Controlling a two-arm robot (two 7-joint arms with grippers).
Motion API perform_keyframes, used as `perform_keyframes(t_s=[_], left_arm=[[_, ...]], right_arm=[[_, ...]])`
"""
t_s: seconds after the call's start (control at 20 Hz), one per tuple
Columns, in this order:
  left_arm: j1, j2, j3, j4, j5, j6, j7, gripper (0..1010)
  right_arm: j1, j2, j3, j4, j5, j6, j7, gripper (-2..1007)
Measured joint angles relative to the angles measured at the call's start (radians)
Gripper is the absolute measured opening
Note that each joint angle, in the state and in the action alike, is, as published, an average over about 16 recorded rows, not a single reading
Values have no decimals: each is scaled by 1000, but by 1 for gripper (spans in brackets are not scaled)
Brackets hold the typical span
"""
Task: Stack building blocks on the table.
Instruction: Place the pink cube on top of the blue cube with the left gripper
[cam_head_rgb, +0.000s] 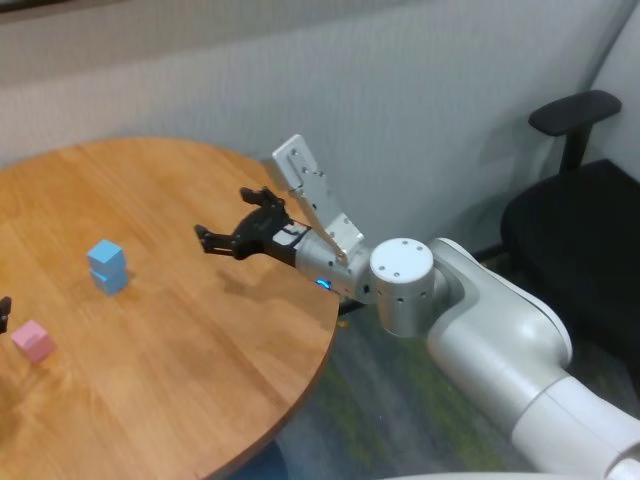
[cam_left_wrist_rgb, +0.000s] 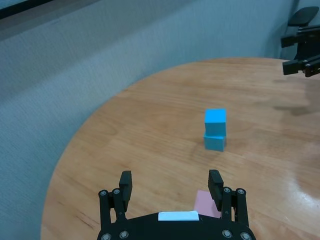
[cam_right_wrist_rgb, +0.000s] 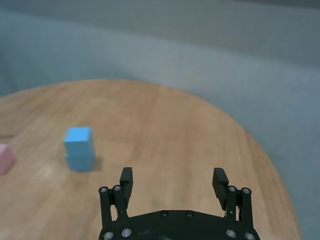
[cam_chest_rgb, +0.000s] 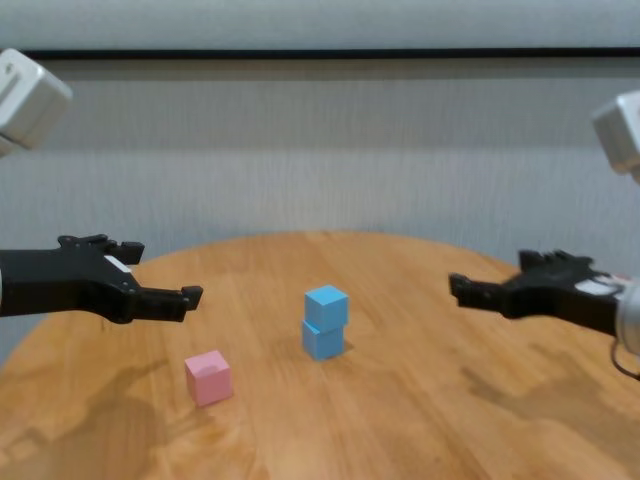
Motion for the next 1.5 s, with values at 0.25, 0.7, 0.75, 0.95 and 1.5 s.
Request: perform_keyframes(t_s=[0.25,0.7,0.75,0.95,1.5], left_arm=[[0,0,0,0,0,0,0,1002],[-2,3,7,14,-10,-2,-14,1002],[-2,3,10,18,-13,-3,-17,1002],[-9,4,20,40,-28,-7,-34,1002],[-57,-6,66,141,-71,-31,-93,1002]], right_arm=[[-18,13,16,7,14,-2,0,1001],[-20,20,29,25,26,-14,4,1000],[-19,20,29,26,27,-15,4,1000],[-18,20,28,27,27,-16,5,1001],[-17,18,27,27,26,-14,1,1001]])
